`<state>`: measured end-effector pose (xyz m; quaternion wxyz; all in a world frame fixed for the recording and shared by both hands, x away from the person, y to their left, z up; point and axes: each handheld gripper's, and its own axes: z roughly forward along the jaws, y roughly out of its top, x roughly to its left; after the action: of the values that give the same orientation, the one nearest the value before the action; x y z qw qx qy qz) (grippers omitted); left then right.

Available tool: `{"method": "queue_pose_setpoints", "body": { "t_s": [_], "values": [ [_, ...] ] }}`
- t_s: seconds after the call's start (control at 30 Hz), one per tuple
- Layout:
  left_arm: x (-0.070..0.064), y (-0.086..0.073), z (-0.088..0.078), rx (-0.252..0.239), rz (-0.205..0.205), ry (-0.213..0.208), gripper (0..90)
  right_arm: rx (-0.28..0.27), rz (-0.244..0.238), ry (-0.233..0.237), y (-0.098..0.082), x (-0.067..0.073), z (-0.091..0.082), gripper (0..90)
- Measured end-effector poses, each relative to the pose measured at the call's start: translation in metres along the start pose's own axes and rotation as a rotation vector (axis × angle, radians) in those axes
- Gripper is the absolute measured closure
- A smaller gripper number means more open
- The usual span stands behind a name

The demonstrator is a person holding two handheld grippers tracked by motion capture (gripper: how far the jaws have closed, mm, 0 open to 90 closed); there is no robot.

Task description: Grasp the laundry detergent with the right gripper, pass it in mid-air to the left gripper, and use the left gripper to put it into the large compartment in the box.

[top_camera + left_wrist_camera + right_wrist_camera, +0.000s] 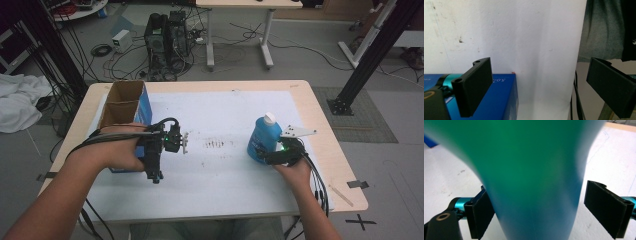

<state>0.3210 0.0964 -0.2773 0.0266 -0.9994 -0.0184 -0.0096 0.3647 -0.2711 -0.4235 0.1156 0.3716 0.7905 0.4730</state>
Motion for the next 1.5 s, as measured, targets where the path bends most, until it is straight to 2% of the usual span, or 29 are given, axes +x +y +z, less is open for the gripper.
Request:
{"method": "queue_pose_setpoints", "body": {
  "t_s": [0.03, 0.07, 0.1, 0.13, 0.17, 0.2, 0.23, 0.3, 0.33, 0.37, 0.4, 0.5, 0.53, 0.57, 0.6, 0.8, 0.83, 0.87, 0.9, 0.97, 1.0, 1.03, 1.07, 1.1, 1.13, 1.2, 1.23, 1.27, 1.5],
  "values": [
    [-0.0002, 0.0001, -0.0001, -0.001, 0.002, 0.002, 6.7, -0.018, -0.029, -0.003, 0.0004, -0.0017, 0.0008, 11.6],
    [-0.0004, 0.0001, -0.0003, -0.002, 0.003, 0.002, 6.7, -0.013, -0.016, 0.007, 0.0003, -0.0006, 0.0002, 11.6],
    [-0.0007, -0.0001, 0.0001, -0.002, -0.001, -0.009, 6.7, -0.029, -0.049, -0.003, 0.0000, -0.0021, 0.0015, 11.6],
    [-0.0008, -0.0003, 0.0002, -0.001, -0.001, -0.009, 6.7, -0.028, -0.031, -0.006, 0.0003, -0.0002, 0.0016, 11.6],
    [0.0002, -0.0003, -0.0003, 0.000, 0.013, 0.014, 6.7, -0.017, -0.013, 0.000, 0.0004, 0.0010, 0.0005, 11.7],
    [-0.0001, -0.0009, 0.0000, 0.001, 0.001, 0.005, 6.7, -0.018, -0.027, -0.002, 0.0004, 0.0006, 0.0004, 11.6],
    [0.0003, -0.0012, 0.0000, 0.001, 0.001, 0.003, 6.7, -0.033, -0.063, -0.009, 0.0001, -0.0012, 0.0016, 11.7],
    [0.0011, -0.0016, 0.0001, 0.000, 0.005, 0.010, 6.7, -0.031, -0.036, -0.006, -0.0002, 0.0024, 0.0010, 11.7],
    [0.0006, -0.0019, 0.0005, 0.001, -0.001, 0.003, 6.7, -0.047, -0.064, -0.012, 0.0001, 0.0017, 0.0016, 11.7],
    [0.0005, -0.0019, 0.0007, 0.001, -0.002, 0.004, 6.7, -0.043, -0.050, -0.005, 0.0000, 0.0036, 0.0014, 11.7],
    [0.0005, -0.0017, 0.0009, 0.001, 0.000, 0.002, 6.7, -0.057, -0.072, -0.010, 0.0002, 0.0031, 0.0028, 11.7],
    [0.0006, -0.0014, 0.0005, -0.001, 0.011, 0.010, 6.7, -0.055, -0.054, -0.002, 0.0001, 0.0046, 0.0029, 11.7],
    [0.0008, -0.0013, 0.0003, -0.002, 0.017, 0.013, 6.7, -0.084, -0.106, -0.023, 0.0009, 0.0011, 0.0041, 11.7],
    [-0.0003, -0.0019, 0.0005, -0.002, -0.001, 0.003, 6.7, -0.085, -0.105, -0.023, 0.0008, 0.0015, 0.0038, 11.7],
    [-0.0002, -0.0020, 0.0004, -0.001, 0.001, 0.002, 6.7, -0.085, -0.112, -0.020, 0.0009, 0.0011, 0.0037, 11.8],
    [0.0002, -0.0017, 0.0010, 0.003, -0.001, 0.004, 6.7, -0.089, -0.100, -0.021, 0.0008, 0.0019, 0.0040, 12.5],
    [0.0003, -0.0014, 0.0009, 0.001, 0.004, 0.010, 6.7, -0.088, -0.107, -0.029, 0.0005, 0.0020, 0.0043, 13.3],
    [0.0004, -0.0013, 0.0008, -0.001, 0.011, 0.013, 6.7, -0.086, -0.108, -0.036, 0.0002, 0.0018, 0.0041, 18.0],
    [-0.0004, -0.0014, 0.0010, -0.001, 0.001, 0.007, 6.7, -0.084, -0.105, -0.021, 0.0000, 0.0014, 0.0037, 19.8],
    [0.0006, -0.0012, 0.0007, -0.001, 0.016, 0.016, 6.7, -0.095, -0.115, -0.025, -0.0002, 0.0020, 0.0050, 20.0],
    [-0.0004, -0.0016, 0.0011, 0.001, -0.001, 0.007, 6.7, -0.092, -0.118, -0.024, -0.0002, 0.0020, 0.0044, 20.1],
    [-0.0003, -0.0017, 0.0009, 0.003, 0.000, 0.007, 6.7, -0.093, -0.119, -0.024, -0.0002, 0.0020, 0.0047, 20.1],
    [0.0027, -0.0011, -0.0016, 0.039, 0.044, 0.004, 6.7, -0.093, -0.117, -0.026, -0.0002, 0.0020, 0.0046, 20.2],
    [-0.0004, -0.0016, 0.0009, 0.002, 0.000, 0.007, 6.7, -0.083, -0.094, -0.024, 0.0002, 0.0030, 0.0028, 20.2],
    [-0.0002, -0.0013, 0.0007, -0.005, 0.006, 0.018, 6.7, -0.084, -0.082, -0.022, 0.0001, 0.0038, 0.0035, 20.2],
    [-0.0013, -0.0012, 0.0008, -0.006, -0.007, 0.010, 6.7, -0.085, -0.087, -0.018, 0.0000, 0.0032, 0.0044, 20.5],
    [-0.0012, -0.0009, 0.0011, -0.001, -0.001, 0.006, 6.7, -0.086, -0.079, -0.016, 0.0000, 0.0037, 0.0043, 24.2],
    [-0.0012, -0.0007, 0.0012, -0.001, -0.002, 0.005, 6.7, -0.092, -0.104, -0.015, -0.0003, 0.0022, 0.0049, 24.7],
    [0.0002, 0.0008, 0.0016, 0.003, 0.001, 0.004, 6.7, -0.092, -0.118, -0.023, -0.0004, 0.0017, 0.0046, 25.2]
  ]
}}
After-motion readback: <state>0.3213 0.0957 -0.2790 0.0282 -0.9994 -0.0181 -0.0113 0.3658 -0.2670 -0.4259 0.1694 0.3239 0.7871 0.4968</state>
